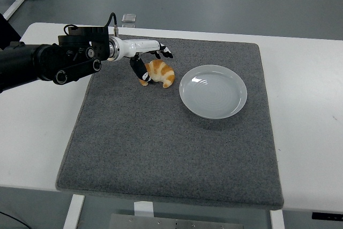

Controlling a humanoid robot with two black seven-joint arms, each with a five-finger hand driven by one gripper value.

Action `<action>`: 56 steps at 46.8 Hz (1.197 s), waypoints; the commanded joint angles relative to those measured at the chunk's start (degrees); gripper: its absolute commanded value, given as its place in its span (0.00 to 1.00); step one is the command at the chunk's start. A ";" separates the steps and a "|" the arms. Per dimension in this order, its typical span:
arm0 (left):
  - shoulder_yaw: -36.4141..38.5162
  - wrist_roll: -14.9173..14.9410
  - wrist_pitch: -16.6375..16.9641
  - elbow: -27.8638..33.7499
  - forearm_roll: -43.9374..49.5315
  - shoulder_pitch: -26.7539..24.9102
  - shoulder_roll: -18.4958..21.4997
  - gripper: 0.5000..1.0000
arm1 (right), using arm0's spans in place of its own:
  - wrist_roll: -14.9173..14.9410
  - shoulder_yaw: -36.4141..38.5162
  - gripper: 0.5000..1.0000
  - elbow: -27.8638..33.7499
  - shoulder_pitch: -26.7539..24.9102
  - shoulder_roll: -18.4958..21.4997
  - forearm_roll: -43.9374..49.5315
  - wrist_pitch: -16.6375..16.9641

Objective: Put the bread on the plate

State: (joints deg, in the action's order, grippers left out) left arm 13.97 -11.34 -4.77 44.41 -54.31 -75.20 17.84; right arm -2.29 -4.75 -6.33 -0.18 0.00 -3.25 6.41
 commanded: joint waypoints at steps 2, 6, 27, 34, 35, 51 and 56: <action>0.00 0.00 0.20 -0.29 -0.10 0.32 -0.53 0.80 | 0.00 0.00 0.90 0.00 0.00 0.00 0.00 0.00; 0.00 0.00 0.29 -1.25 -0.89 1.02 -1.40 0.79 | 0.00 0.00 0.90 0.00 0.00 0.00 0.00 0.00; -0.26 -0.09 2.66 -2.49 -3.08 2.43 -2.99 0.69 | 0.00 0.00 0.90 0.00 0.00 0.00 0.00 0.00; -0.53 0.00 4.24 -2.49 -3.79 2.61 -3.16 0.60 | 0.00 0.00 0.90 0.00 0.00 0.00 0.00 0.00; -0.53 0.00 4.51 -2.49 -3.79 2.61 -3.16 0.58 | 0.00 0.00 0.90 0.00 0.00 0.00 0.00 0.00; -0.53 0.00 5.21 -2.14 -3.88 2.69 -3.16 0.00 | 0.00 0.00 0.90 0.00 0.00 0.00 0.00 0.00; -0.53 0.00 5.21 -1.87 -3.88 2.78 -3.16 0.00 | 0.00 0.00 0.90 0.00 0.00 0.00 0.00 0.00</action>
State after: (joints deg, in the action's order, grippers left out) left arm 13.44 -11.33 0.44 42.34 -58.19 -72.51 14.69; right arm -2.28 -4.75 -6.33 -0.18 0.00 -3.25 6.42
